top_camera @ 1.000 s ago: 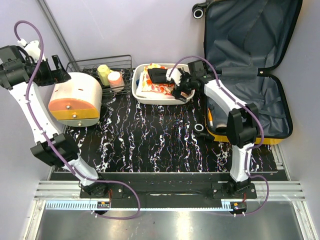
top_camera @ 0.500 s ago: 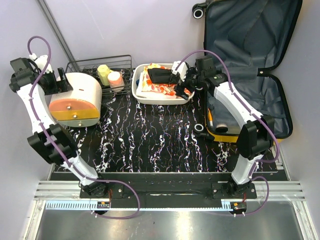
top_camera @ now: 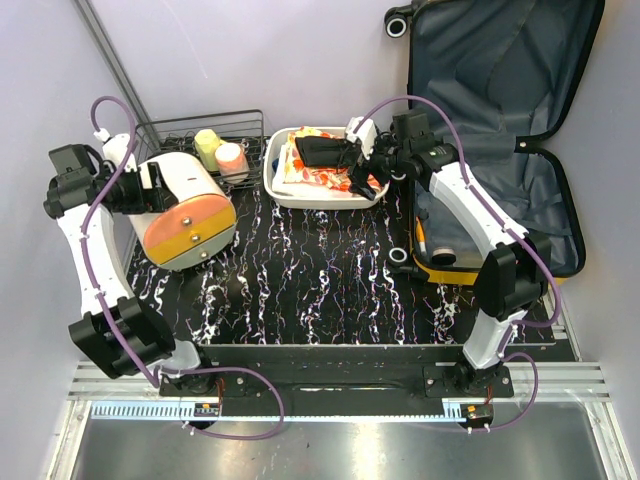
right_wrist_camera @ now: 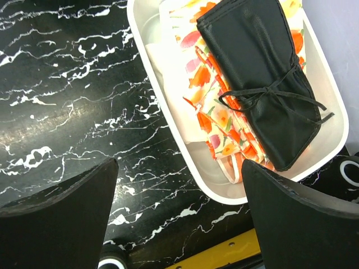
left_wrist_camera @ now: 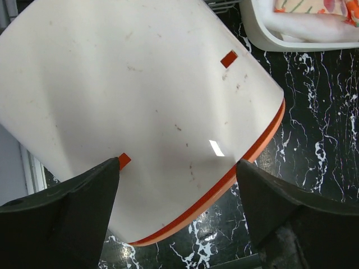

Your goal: Open, take out, and arrange the luggage

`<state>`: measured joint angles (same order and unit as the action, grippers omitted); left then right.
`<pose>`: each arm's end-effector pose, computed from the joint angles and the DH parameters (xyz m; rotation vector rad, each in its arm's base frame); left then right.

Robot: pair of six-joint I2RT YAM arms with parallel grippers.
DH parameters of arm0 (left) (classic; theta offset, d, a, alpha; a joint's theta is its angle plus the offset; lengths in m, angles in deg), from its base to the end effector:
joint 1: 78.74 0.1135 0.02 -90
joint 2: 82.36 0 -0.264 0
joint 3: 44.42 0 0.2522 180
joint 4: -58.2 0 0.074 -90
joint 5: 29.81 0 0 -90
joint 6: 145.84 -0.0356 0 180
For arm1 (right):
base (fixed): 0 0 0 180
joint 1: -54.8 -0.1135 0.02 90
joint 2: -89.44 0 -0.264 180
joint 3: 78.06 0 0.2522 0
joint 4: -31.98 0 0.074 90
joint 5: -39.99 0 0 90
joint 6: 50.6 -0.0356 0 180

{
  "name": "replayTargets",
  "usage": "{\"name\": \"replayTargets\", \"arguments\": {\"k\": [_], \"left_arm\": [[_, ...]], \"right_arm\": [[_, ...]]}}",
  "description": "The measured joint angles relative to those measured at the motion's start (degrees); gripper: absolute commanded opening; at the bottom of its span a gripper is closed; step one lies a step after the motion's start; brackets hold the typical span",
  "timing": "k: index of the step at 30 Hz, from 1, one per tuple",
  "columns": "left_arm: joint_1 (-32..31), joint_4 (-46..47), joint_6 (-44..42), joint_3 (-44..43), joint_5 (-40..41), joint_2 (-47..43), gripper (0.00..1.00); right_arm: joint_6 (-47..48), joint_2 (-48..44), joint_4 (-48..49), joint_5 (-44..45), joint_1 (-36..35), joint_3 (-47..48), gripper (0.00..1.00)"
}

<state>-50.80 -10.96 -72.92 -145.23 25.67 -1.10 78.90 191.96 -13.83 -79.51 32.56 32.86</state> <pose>0.2608 0.1155 0.3801 0.0432 2.2699 -0.3298 0.3730 0.1714 0.3443 -1.3346 1.6910 0.3977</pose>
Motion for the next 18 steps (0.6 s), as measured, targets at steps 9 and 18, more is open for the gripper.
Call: {"name": "replayTargets", "arguments": {"k": [9, 18], "left_arm": [[-3.78, -5.66, -0.31, -0.28, -2.25, -2.14, 0.89], [-2.51, -16.55, 2.12, -25.0, -4.26, 7.3, 0.97]], "right_arm": [[-5.49, 0.55, -0.44, -2.12, 0.0, 1.86, 1.0], [-10.99, 0.52, -0.46, -5.81, 0.0, 1.7, 0.99]]}}
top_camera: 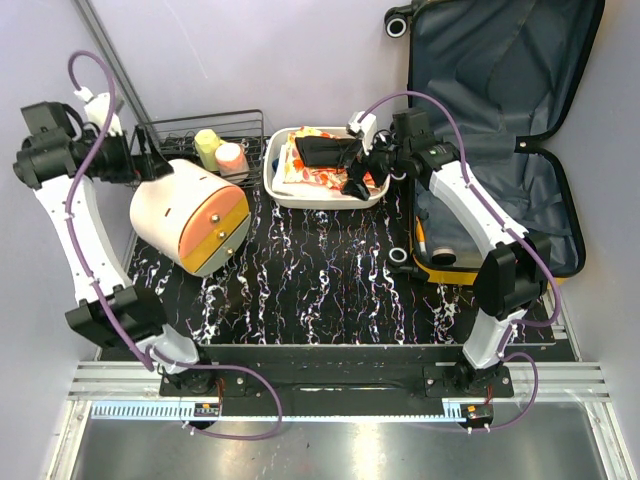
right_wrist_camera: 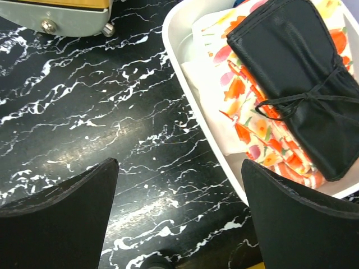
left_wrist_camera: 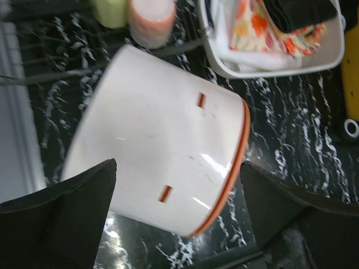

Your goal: Open, take out, and arrange the luggage

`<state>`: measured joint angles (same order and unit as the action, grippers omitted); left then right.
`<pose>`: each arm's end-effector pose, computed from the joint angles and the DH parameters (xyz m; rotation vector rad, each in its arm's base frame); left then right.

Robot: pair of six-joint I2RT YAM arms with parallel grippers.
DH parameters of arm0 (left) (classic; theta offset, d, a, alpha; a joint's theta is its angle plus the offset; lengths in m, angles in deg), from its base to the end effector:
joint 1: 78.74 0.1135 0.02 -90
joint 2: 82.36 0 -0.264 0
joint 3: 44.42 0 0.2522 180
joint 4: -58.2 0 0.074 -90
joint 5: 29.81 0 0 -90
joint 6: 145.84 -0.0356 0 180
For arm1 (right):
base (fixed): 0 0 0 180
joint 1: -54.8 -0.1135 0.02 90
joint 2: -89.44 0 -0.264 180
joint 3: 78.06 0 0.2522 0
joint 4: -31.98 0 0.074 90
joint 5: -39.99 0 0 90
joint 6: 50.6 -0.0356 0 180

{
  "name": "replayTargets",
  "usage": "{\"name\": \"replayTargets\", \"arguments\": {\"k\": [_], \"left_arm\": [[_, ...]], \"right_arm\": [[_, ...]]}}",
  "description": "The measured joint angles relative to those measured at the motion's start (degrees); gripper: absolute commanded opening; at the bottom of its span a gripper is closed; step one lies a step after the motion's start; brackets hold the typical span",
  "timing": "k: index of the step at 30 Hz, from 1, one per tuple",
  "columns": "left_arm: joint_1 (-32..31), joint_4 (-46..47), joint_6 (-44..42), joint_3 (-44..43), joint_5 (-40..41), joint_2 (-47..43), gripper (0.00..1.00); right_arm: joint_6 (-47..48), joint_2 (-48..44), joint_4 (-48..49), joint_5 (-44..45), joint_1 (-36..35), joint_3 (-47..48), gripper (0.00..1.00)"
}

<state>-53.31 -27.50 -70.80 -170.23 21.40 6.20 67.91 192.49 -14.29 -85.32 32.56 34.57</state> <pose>0.2639 0.1008 0.4539 0.0923 2.2270 -0.4407 0.3726 0.1746 0.3511 -1.2109 1.7650 0.6137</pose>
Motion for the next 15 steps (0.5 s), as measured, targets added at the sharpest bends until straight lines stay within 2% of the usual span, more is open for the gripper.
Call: {"name": "replayTargets", "arguments": {"k": [4, 7, 10, 15], "left_arm": [[1.77, 1.73, -0.72, -8.0, 0.74, 7.13, 0.96], [1.81, 2.14, -1.46, -8.22, 1.11, 11.28, 0.91], [1.66, 3.06, -1.86, -4.98, 1.6, 14.16, 0.88], [2.19, 7.91, -2.23, 3.54, -0.11, 13.27, 0.79]], "right_arm": [[-3.5, -0.02, 0.11, -2.29, 0.0, -0.83, 0.96], [-6.56, -0.13, 0.48, -4.04, -0.07, -2.27, 0.95], [-9.75, -0.63, 1.79, -5.35, -0.46, -5.01, 0.93], [-14.34, -1.64, 6.05, -6.19, -2.99, -11.02, 0.91]]}}
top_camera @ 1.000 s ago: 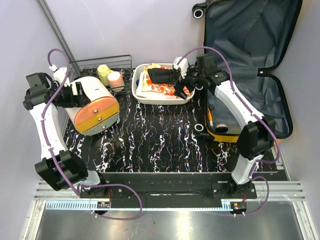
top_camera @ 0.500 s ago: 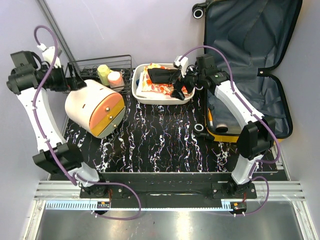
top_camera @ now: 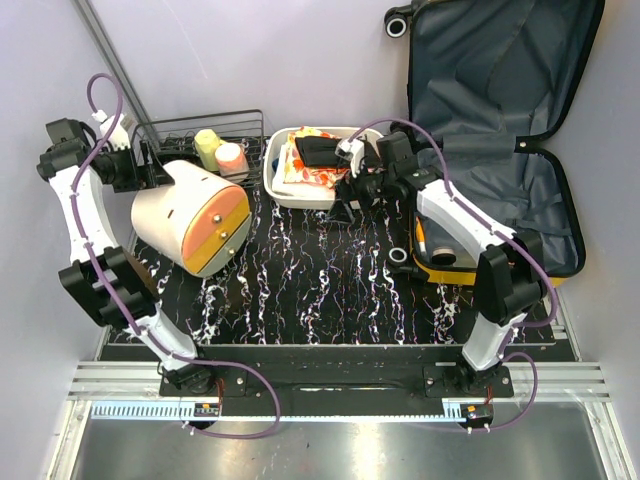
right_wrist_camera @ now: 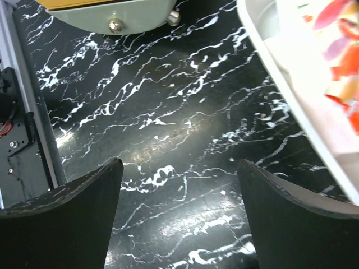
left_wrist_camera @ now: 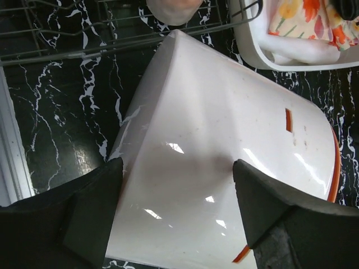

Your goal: Open, take out, and arrange the luggage

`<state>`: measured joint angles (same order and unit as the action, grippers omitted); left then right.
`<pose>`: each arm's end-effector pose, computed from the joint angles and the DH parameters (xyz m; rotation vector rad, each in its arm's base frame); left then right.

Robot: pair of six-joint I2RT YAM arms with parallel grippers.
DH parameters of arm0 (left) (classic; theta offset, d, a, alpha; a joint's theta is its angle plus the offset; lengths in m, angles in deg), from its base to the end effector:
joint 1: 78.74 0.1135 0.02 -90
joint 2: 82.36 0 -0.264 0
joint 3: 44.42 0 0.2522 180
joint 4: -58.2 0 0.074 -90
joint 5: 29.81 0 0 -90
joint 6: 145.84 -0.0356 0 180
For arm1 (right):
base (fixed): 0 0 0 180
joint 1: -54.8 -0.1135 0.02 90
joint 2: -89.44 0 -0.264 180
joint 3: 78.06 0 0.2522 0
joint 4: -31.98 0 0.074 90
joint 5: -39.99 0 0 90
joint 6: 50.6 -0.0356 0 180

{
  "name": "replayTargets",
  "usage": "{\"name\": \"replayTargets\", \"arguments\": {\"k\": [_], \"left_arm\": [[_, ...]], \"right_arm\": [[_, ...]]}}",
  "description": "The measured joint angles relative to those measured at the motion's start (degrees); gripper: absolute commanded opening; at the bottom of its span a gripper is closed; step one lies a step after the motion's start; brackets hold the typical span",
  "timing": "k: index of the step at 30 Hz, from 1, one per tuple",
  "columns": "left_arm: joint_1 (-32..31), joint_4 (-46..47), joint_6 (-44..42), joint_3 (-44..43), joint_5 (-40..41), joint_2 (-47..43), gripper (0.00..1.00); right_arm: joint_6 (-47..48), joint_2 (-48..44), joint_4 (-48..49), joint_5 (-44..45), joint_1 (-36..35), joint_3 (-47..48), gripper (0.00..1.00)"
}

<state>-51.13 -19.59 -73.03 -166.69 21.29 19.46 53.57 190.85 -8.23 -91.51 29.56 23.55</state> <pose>0.3340 0.1495 0.3744 0.0284 2.3373 -0.4995 0.3531 0.1926 0.3084 -1.0988 1.9247 0.9212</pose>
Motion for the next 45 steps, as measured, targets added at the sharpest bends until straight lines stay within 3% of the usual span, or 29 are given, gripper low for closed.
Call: {"name": "replayTargets", "arguments": {"k": [7, 16, 25, 30, 34, 38, 42, 45], "left_arm": [[-0.96, 4.7, 2.69, 15.47, -2.1, -12.39, 0.7], [-3.19, 4.76, 7.89, 26.8, -4.42, -22.6, 0.7], [-7.8, 5.4, 9.27, 32.5, -5.42, -28.04, 0.69], [-11.39, 4.44, 9.64, 34.21, -6.14, -28.96, 0.84], [-10.69, -0.11, 7.76, 31.58, -5.68, -27.28, 0.9], [-8.28, -6.38, 3.02, 16.11, -5.38, -20.2, 0.9], [-8.2, -8.98, -0.31, -0.37, -5.6, -13.79, 0.89], [-8.98, -10.1, -0.57, -3.87, -5.7, -11.87, 0.9]], "right_arm": [[-6.08, -0.31, 13.73, 0.63, -5.95, -9.29, 0.85], [-11.89, -0.24, 30.6, 1.44, -9.97, -14.19, 0.78], [-6.38, -5.07, 30.16, 1.51, -9.79, -23.47, 0.79], [0.0, -12.94, 27.15, 1.97, -9.35, -27.47, 0.78], [5.49, -16.61, 27.04, 1.29, -8.04, -30.05, 0.74], [10.78, -15.56, 27.32, -0.94, -7.08, -31.93, 0.69], [13.55, -9.16, 29.97, -3.85, -7.02, -30.88, 0.67], [13.99, -1.88, 31.01, -5.66, -7.02, -26.64, 0.65]]}}
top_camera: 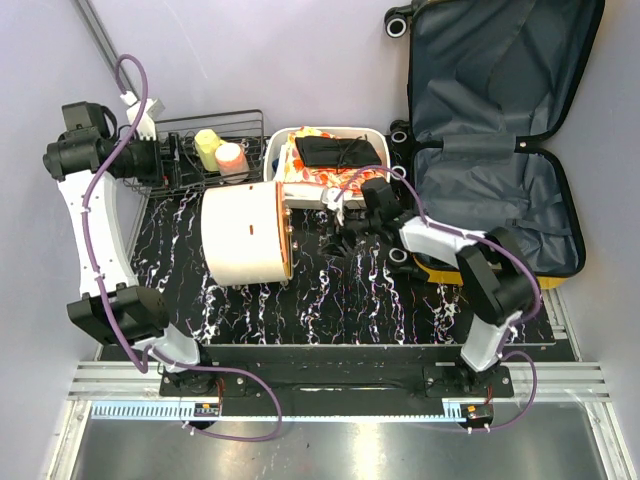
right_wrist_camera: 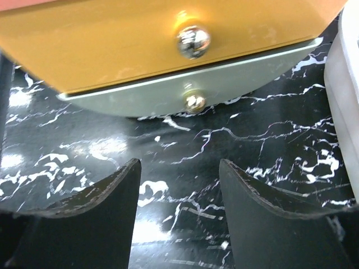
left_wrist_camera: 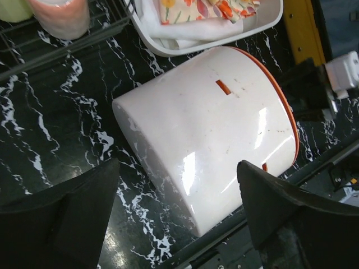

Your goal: Open, take out, and arrange the luggage

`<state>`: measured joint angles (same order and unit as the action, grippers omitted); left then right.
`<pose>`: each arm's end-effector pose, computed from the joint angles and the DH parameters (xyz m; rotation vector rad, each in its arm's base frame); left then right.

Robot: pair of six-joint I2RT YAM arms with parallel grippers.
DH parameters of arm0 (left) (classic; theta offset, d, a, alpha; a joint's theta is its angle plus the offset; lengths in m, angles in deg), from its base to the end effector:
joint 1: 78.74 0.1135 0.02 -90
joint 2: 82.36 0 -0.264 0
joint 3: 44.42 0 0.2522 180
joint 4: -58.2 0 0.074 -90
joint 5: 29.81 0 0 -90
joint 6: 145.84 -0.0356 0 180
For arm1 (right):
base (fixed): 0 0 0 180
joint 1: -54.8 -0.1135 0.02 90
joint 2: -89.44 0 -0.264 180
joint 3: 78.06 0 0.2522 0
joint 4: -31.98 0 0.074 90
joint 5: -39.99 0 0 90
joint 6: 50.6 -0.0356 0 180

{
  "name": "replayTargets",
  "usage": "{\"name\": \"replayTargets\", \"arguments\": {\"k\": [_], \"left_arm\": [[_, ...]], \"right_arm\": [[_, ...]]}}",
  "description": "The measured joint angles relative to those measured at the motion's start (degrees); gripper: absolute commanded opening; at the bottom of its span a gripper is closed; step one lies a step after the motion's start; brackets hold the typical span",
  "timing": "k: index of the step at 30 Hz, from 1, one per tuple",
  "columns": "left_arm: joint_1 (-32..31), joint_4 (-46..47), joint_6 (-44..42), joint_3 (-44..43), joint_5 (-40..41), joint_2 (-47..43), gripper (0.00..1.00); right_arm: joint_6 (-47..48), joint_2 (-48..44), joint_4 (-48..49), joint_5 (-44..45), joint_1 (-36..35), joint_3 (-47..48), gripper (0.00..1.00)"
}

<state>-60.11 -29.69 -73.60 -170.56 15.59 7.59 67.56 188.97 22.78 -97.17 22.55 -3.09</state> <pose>0.2779 0.0673 0.4484 0.2981 2.2131 -0.6216 0.3030 0.2220 0.2145 -1.4283 1.5138 0.9228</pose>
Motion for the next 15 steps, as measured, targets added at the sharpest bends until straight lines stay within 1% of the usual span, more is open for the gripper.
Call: {"name": "replayTargets", "arguments": {"k": [4, 7, 9, 15], "left_arm": [[-1.38, -0.87, 0.31, 0.85, -0.11, 2.1, 0.9], [-2.12, -0.44, 0.52, 3.48, -0.74, 3.34, 0.89], [-2.38, -0.11, 0.63, 5.05, -1.99, 4.42, 0.87], [-3.06, 2.38, 1.53, 9.77, -4.0, 7.04, 0.86]], "right_arm": [[-1.01, 7.48, 0.98, -0.98, -0.52, 6.99, 0.63], [-1.57, 9.81, 1.9, -1.03, -1.95, 10.38, 0.62], [-1.84, 10.49, 2.47, -0.98, -3.34, 11.61, 0.62], [0.52, 10.8, 2.99, -0.59, -8.94, 11.34, 0.62]]}}
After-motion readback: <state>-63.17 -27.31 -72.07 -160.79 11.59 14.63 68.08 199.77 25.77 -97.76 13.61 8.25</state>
